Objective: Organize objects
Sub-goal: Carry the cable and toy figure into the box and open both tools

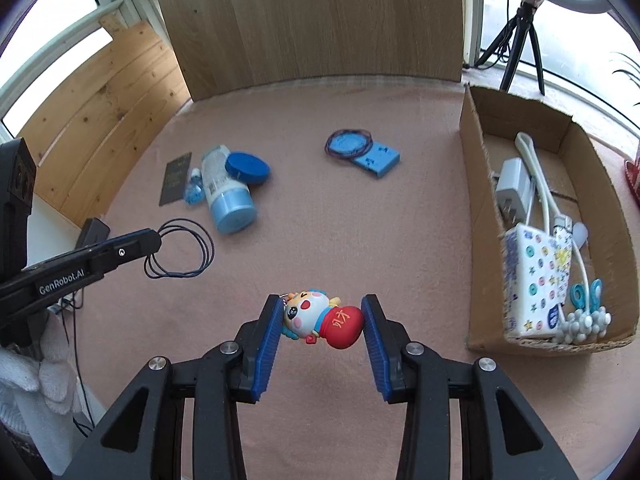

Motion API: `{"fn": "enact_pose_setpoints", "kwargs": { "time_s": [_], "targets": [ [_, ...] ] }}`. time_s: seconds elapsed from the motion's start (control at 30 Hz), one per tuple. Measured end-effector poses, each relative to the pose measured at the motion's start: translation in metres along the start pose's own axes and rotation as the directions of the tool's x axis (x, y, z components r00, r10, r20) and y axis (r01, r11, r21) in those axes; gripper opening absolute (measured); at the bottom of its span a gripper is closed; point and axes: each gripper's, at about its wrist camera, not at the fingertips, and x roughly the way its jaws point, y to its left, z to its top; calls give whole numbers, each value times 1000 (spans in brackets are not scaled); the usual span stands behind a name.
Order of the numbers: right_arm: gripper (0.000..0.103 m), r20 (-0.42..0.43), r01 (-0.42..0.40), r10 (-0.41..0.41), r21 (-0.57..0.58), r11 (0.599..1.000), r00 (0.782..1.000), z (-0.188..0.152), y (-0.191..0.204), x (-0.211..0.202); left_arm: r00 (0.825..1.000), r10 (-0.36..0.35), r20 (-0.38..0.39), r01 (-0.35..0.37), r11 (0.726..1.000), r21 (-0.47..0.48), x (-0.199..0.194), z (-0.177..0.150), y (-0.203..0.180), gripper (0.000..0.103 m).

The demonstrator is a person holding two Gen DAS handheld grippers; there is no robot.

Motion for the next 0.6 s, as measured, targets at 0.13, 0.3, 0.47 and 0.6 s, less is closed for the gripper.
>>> {"fn": "enact_pose_setpoints", "kwargs": {
  "time_s": [0.13,0.3,0.47,0.6],
  "targets": [
    [37,54,-5,5,4,1000,999,11,-5,-23,999,-36,31,35,999,25,-11,19,-18,3],
    [37,114,9,-11,15,1000,993,24,-20,-49,994,-86,60,82,994,68,-15,45,-48,3],
    [37,150,60,-65,38,997,986,38,-48,-66,989,-131,64,123,986,115,-3,69,-86,3],
    [37,169,96,-109,79,992,980,45,-78,-74,985,-165,52,154,975,161,14,86,-124,3]
  ]
}}
